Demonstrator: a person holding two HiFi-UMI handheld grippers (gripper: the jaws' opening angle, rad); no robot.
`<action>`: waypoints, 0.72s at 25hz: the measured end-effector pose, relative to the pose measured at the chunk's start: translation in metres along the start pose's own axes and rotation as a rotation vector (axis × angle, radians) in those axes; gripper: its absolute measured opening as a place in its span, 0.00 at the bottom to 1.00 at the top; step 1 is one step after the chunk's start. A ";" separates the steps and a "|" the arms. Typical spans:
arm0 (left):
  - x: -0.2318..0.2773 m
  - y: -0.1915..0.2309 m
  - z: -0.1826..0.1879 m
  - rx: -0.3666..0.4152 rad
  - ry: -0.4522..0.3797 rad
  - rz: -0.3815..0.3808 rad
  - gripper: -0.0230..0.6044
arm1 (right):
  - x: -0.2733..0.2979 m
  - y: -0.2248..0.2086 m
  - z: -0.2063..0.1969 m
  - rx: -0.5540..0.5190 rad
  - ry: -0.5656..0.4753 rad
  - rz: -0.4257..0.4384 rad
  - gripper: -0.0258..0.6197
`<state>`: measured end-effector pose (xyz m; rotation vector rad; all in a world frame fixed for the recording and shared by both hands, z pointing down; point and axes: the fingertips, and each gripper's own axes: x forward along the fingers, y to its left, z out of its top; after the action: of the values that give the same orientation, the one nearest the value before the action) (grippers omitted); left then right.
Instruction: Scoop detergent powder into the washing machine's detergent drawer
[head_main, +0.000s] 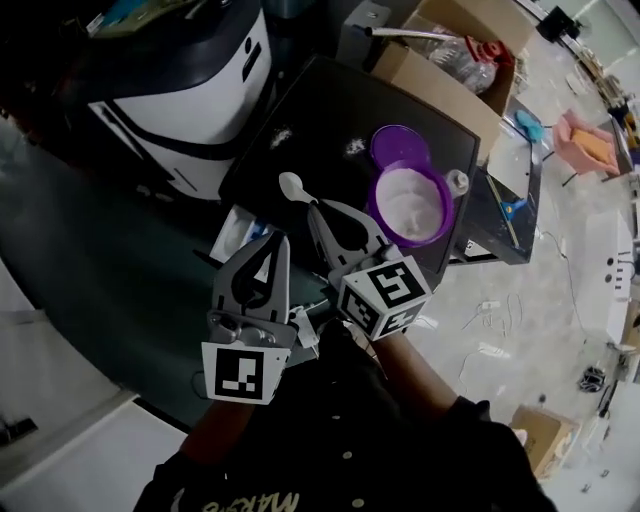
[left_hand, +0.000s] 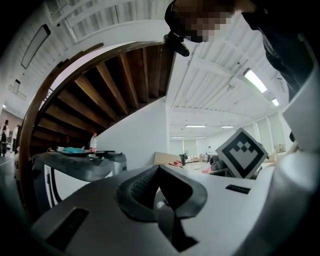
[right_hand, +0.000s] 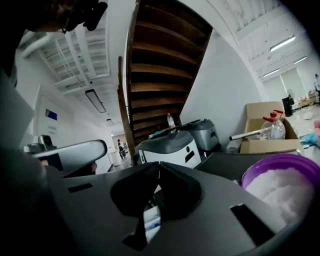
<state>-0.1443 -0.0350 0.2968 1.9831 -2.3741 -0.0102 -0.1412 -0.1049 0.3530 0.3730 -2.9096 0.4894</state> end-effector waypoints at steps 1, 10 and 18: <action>0.007 -0.010 0.002 0.005 -0.006 -0.031 0.06 | -0.009 -0.009 0.007 -0.004 -0.022 -0.023 0.09; 0.051 -0.114 0.014 0.029 -0.049 -0.344 0.06 | -0.119 -0.094 0.038 -0.004 -0.152 -0.338 0.09; 0.056 -0.170 0.017 0.034 -0.061 -0.485 0.06 | -0.181 -0.130 0.020 -0.007 -0.082 -0.500 0.09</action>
<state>0.0127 -0.1208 0.2752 2.5509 -1.8711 -0.0490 0.0640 -0.1913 0.3362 1.1007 -2.7378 0.3868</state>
